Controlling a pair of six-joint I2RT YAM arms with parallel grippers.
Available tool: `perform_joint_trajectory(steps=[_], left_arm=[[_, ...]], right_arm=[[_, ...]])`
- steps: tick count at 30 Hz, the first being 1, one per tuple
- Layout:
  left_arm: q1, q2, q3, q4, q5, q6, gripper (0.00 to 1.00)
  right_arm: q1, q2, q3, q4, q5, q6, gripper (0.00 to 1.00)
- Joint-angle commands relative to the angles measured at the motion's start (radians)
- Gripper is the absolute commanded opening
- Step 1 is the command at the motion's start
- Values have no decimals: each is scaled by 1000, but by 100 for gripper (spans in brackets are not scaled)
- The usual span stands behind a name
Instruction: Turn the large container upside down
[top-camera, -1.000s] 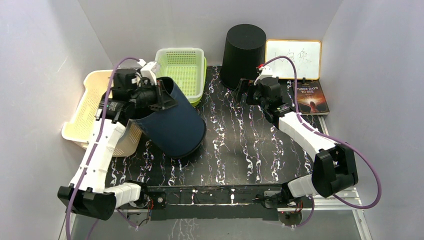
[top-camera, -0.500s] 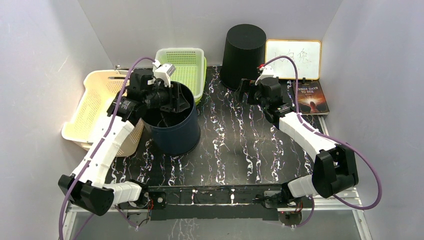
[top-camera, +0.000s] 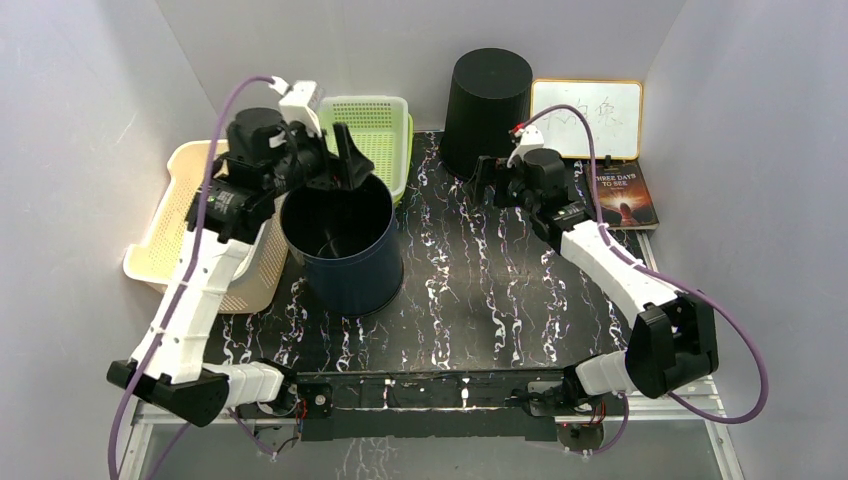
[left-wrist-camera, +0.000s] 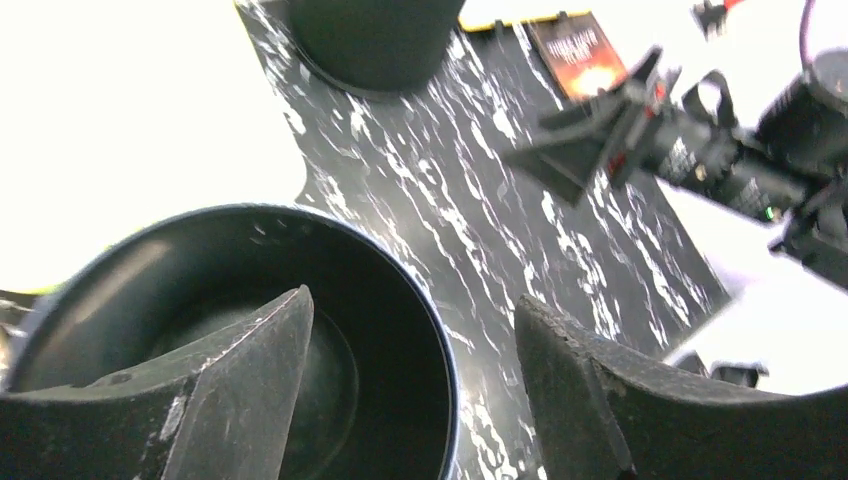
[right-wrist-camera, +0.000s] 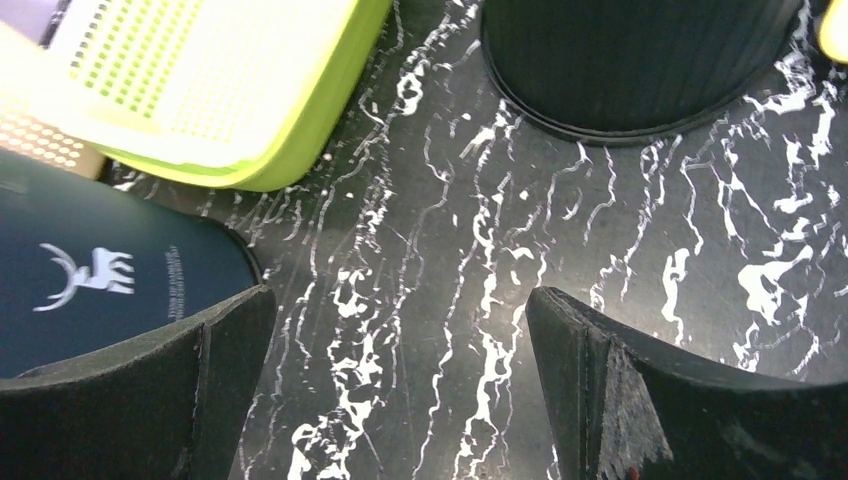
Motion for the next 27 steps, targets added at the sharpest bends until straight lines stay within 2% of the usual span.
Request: perform_joint_trajectory(steps=[1, 5, 8, 15, 17, 21, 27], left_arm=[[-3, 0, 150, -56, -266, -20, 77], [-3, 38, 218, -92, -448, 13, 82], [-3, 66, 260, -117, -575, 29, 83], [-3, -63, 122, 58, -814, -8, 84], [-2, -117, 64, 102, -845, -9, 84], [-2, -136, 60, 73, -857, -5, 84], [-2, -200, 13, 95, -847, 4, 84]], right_arm=[[32, -37, 147, -17, -117, -34, 98], [96, -22, 237, -57, -203, -41, 98], [209, 20, 360, -143, -172, -106, 98], [496, 102, 516, -236, -146, -234, 98], [570, 133, 545, -257, -181, -286, 97], [680, 221, 633, -329, -196, -381, 96], [745, 344, 740, -412, -138, -455, 98]])
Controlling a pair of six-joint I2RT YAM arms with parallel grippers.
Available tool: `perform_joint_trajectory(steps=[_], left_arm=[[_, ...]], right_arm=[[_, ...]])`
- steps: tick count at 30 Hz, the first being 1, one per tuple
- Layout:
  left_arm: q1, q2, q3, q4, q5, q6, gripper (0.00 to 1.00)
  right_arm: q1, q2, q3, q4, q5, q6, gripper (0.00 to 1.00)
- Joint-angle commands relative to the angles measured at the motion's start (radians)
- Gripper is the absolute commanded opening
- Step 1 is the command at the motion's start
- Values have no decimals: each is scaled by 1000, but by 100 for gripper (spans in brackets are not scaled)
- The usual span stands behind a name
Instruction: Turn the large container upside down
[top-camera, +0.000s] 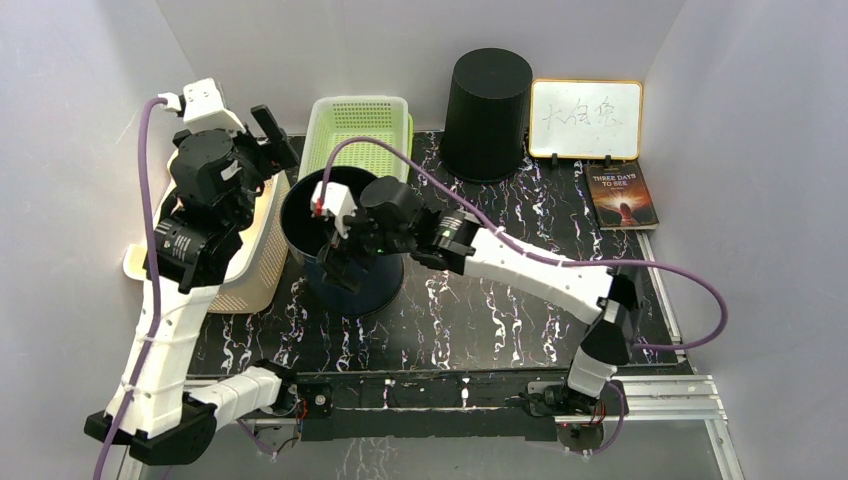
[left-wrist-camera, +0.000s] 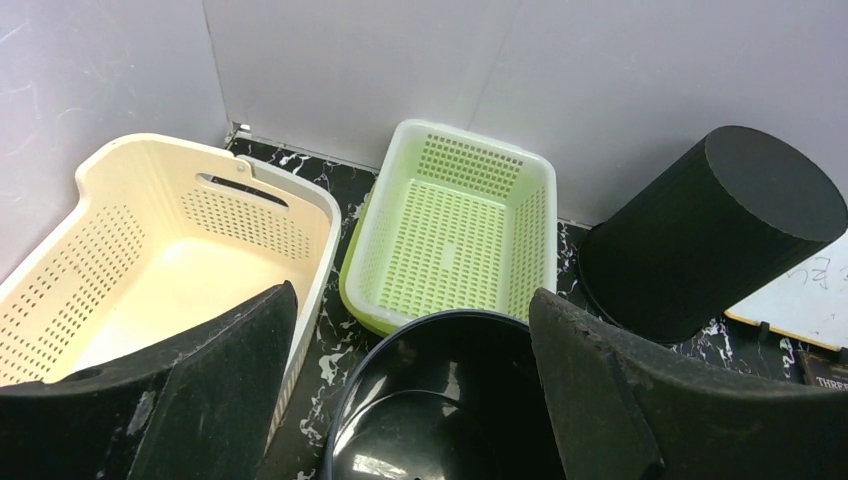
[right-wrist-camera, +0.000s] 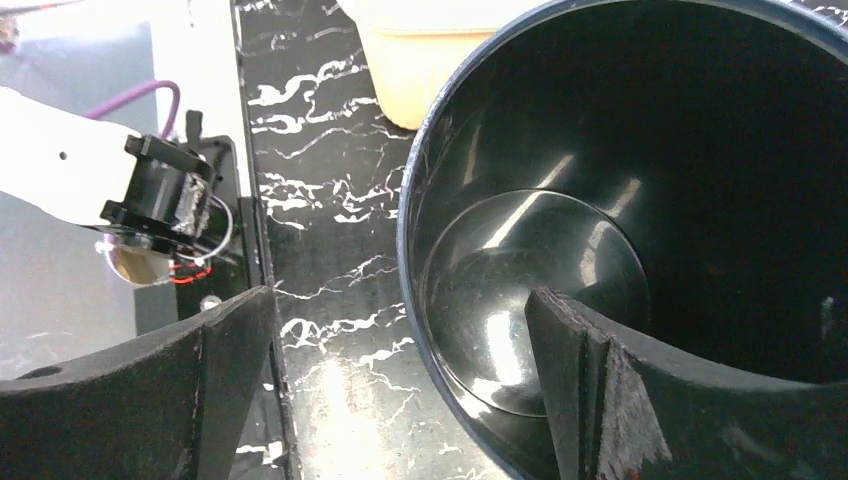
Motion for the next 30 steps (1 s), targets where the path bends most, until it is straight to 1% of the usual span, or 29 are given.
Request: perform_joint_trajectory(steps=[1, 4, 7, 13, 16, 17, 18, 19, 20, 21, 22, 23, 24, 27, 30], left_arm=[[-3, -38, -27, 26, -33, 9, 85], [-2, -56, -44, 22, -21, 12, 85], [-3, -80, -66, 23, -11, 13, 85], [-3, -111, -101, 22, -11, 13, 85], [-3, -122, -101, 18, -9, 12, 85], [-3, -125, -99, 16, -9, 13, 85], [-3, -127, -95, 14, -10, 13, 85], [-3, -130, -92, 11, -11, 13, 85], [-2, -131, -89, 8, -12, 13, 85], [-3, -133, -88, 8, -12, 13, 85], [-3, -136, -83, 8, -10, 13, 85], [-3, -137, -80, 5, -9, 12, 85], [-3, -136, -76, 2, -8, 12, 85], [-2, -135, -67, -14, -7, 11, 85], [-2, -140, -62, -23, -13, 12, 85]], right_arm=[[16, 50, 96, -51, 70, -93, 98], [17, 104, 118, -56, 137, -115, 98], [17, 134, 142, -73, 168, -140, 98], [16, 154, 139, -104, 230, -162, 98], [15, 132, 109, -94, 223, -151, 91], [15, 120, 96, -88, 221, -143, 84], [15, 107, 83, -79, 220, -140, 70], [15, 93, 69, -68, 222, -136, 55], [15, 78, 54, -56, 224, -134, 42], [15, 70, 41, -43, 221, -135, 31], [15, 54, 31, -34, 213, -135, 17], [15, 33, 27, -31, 202, -136, 6], [15, 29, 29, -35, 179, -141, 0], [13, 31, 57, -54, 121, -132, 0], [0, 31, 76, -55, 104, -98, 0]])
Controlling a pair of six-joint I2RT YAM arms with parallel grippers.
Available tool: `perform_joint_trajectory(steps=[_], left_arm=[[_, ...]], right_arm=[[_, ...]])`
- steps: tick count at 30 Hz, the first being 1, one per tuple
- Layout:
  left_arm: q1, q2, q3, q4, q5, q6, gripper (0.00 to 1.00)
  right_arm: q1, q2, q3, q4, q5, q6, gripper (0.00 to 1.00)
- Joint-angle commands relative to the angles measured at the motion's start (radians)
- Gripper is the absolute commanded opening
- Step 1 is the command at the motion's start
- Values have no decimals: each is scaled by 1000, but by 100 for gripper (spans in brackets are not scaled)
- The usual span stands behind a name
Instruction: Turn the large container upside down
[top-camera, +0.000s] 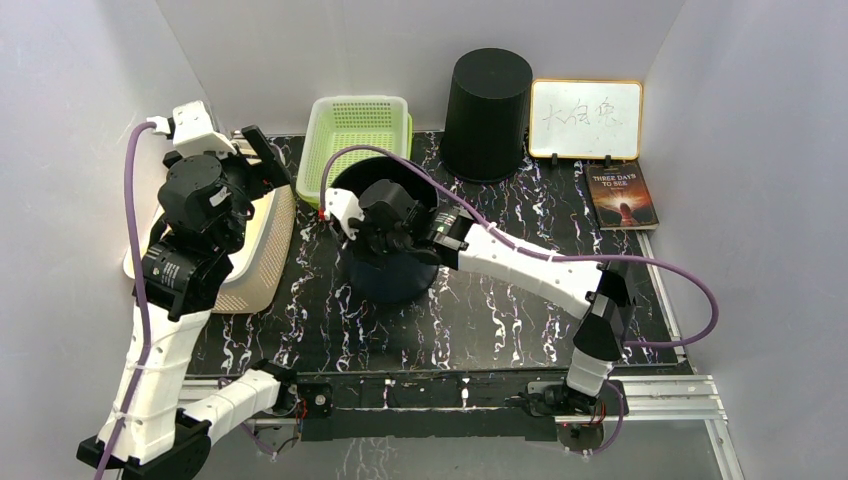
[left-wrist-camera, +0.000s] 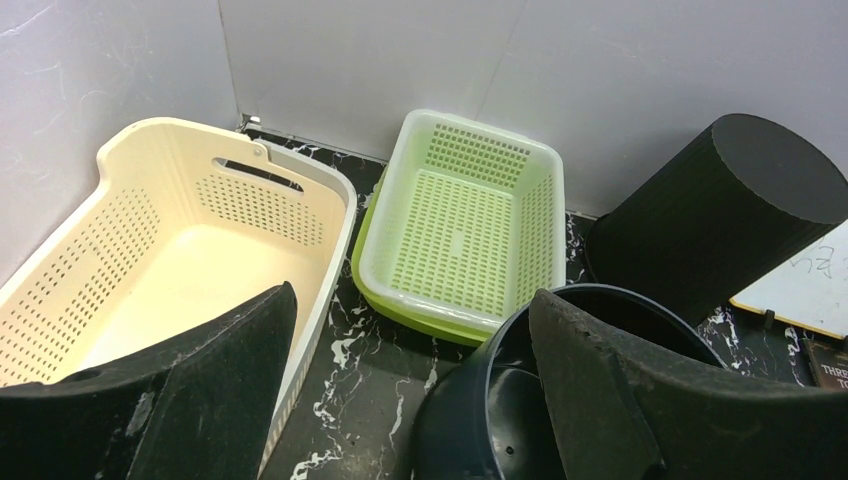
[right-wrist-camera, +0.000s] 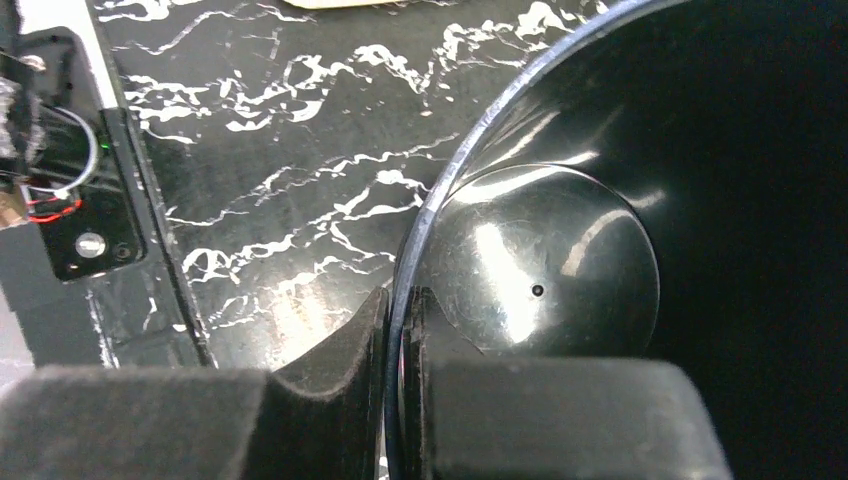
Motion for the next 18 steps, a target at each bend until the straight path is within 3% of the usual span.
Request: perform_joint_trajectory(steps=[1, 10, 14, 18], left_arm=[[-3, -18, 40, -13, -11, 9, 85], [-3, -10, 111, -44, -12, 24, 85], [-3, 2, 147, -59, -9, 31, 85], [-3, 7, 177, -65, -1, 33, 85]], right_arm=[[6, -30, 57, 122, -64, 12, 0], [-97, -106, -70, 367, -369, 280, 0], [-203, -231, -308, 881, -596, 642, 0], [-261, -273, -453, 1251, -635, 919, 0]])
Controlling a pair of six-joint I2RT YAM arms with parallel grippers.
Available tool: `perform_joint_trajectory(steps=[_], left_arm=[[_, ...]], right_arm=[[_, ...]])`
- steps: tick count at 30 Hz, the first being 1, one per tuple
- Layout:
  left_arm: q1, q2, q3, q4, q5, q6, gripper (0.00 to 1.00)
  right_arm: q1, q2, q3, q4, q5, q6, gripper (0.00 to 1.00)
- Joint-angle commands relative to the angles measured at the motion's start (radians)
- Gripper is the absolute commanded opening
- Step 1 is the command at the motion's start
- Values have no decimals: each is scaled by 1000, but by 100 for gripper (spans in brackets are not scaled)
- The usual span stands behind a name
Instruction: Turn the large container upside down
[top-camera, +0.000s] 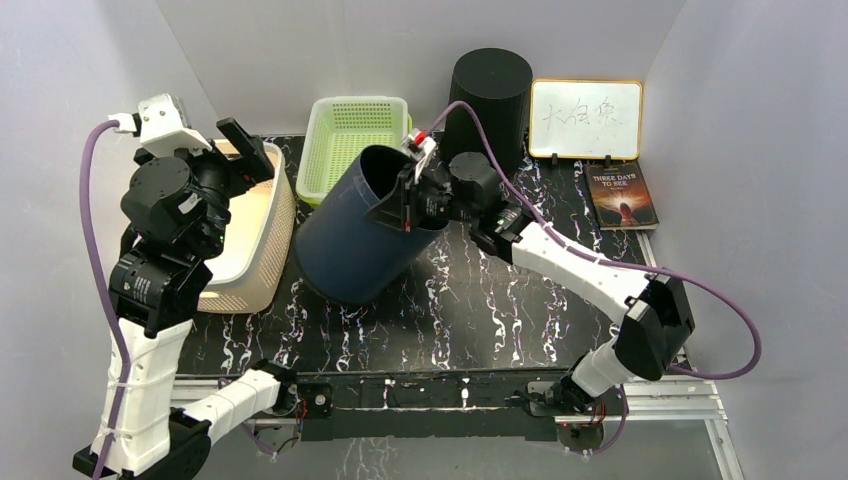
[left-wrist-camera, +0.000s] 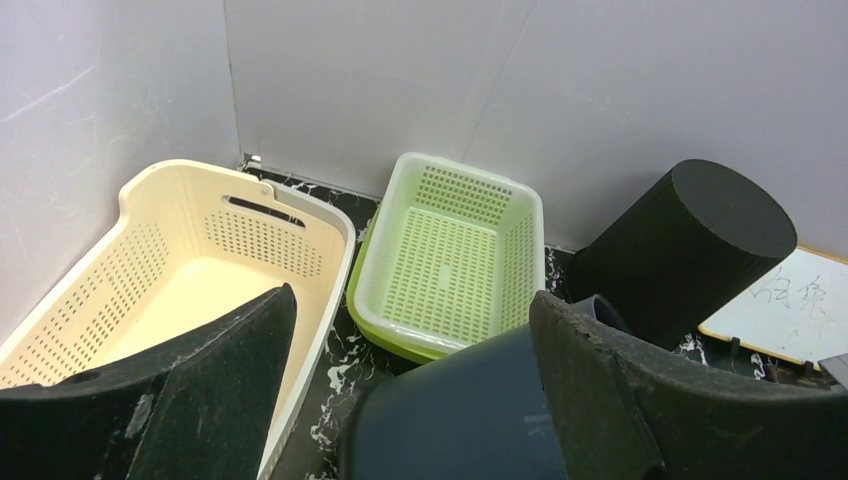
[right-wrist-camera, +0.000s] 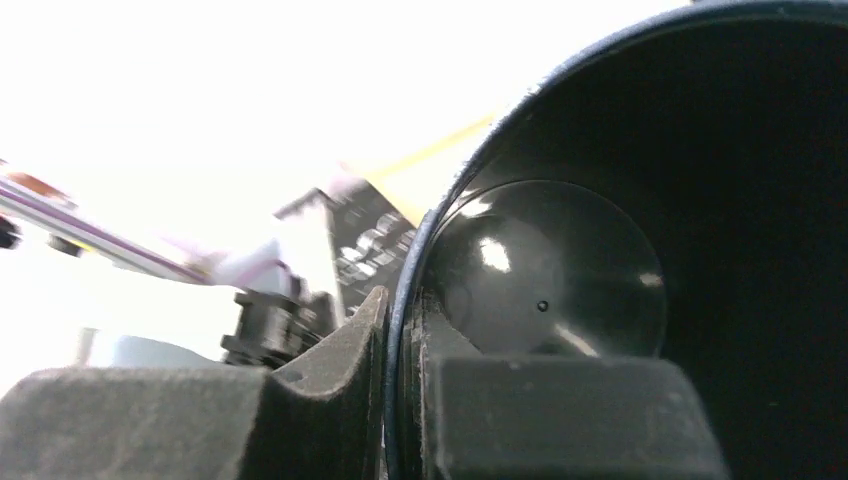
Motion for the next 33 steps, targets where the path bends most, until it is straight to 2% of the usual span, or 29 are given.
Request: perform_joint_trajectory(steps=[1, 4, 8, 14, 21, 27, 33], left_arm=[[-3, 5, 55, -15, 2, 18, 85], [-3, 10, 74, -23, 0, 21, 85], [-3, 12, 83, -30, 5, 21, 90], [-2, 22, 94, -49, 10, 29, 90], [-3, 39, 117, -56, 18, 34, 90], [-2, 79, 168, -85, 21, 47, 89], [-3, 120, 214, -89, 35, 49, 89]], right_arm=[[-17, -46, -107, 718, -245, 480, 0], [-19, -38, -185, 968, -236, 652, 0], [-21, -21, -274, 1100, -175, 765, 0], [-49, 48, -452, 1496, -134, 1003, 0], [-123, 166, -593, 1816, -98, 1212, 0], [-127, 224, -675, 1847, -29, 1246, 0], [-126, 203, -635, 1849, 42, 1302, 0]])
